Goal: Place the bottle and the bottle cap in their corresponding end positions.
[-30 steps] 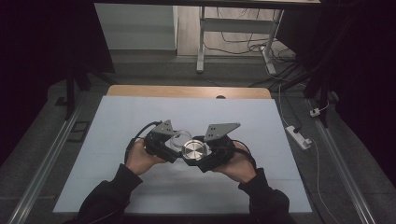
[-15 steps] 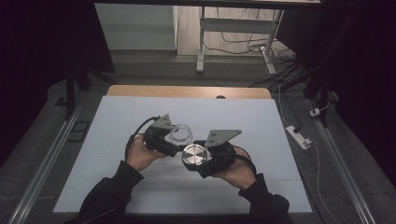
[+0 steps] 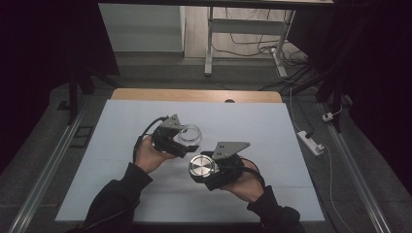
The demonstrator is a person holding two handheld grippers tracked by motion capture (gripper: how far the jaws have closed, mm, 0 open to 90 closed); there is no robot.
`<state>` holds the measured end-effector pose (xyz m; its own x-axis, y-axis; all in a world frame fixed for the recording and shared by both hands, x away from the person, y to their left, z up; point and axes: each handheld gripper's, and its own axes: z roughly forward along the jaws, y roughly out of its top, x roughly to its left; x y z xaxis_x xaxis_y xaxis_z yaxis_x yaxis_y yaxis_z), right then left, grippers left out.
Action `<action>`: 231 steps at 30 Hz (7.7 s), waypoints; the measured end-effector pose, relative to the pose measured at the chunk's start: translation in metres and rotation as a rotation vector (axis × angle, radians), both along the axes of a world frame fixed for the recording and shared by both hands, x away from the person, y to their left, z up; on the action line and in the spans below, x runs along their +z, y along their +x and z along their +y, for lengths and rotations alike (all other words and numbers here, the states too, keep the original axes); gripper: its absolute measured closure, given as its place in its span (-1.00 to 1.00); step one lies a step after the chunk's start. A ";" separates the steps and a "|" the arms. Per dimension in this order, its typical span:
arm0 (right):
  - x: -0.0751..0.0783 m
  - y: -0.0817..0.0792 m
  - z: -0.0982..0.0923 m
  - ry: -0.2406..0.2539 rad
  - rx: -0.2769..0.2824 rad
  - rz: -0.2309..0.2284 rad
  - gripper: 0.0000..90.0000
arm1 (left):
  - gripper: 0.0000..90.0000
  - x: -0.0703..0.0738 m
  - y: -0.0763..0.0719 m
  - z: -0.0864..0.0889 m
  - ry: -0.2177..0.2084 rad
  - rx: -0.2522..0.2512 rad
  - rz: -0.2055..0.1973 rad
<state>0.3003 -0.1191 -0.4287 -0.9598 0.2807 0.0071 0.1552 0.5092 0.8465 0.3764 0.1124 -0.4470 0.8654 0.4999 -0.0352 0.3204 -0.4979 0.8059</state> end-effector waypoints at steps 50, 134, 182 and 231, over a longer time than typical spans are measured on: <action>-0.084 0.008 0.018 -0.078 -0.025 0.005 -0.56 | -0.66 -0.021 0.052 -0.017 0.031 0.094 -0.017; -0.088 0.020 0.008 -0.133 -0.137 0.127 -0.99 | -1.00 -0.065 0.012 0.011 0.070 0.119 0.115; -0.068 0.005 -0.038 -0.119 -0.226 0.080 -1.00 | -1.00 -0.050 -0.093 0.078 0.017 0.165 0.146; -0.067 -0.021 -0.136 -0.105 -0.499 0.088 -1.00 | -1.00 -0.069 -0.185 0.193 -0.078 0.442 0.189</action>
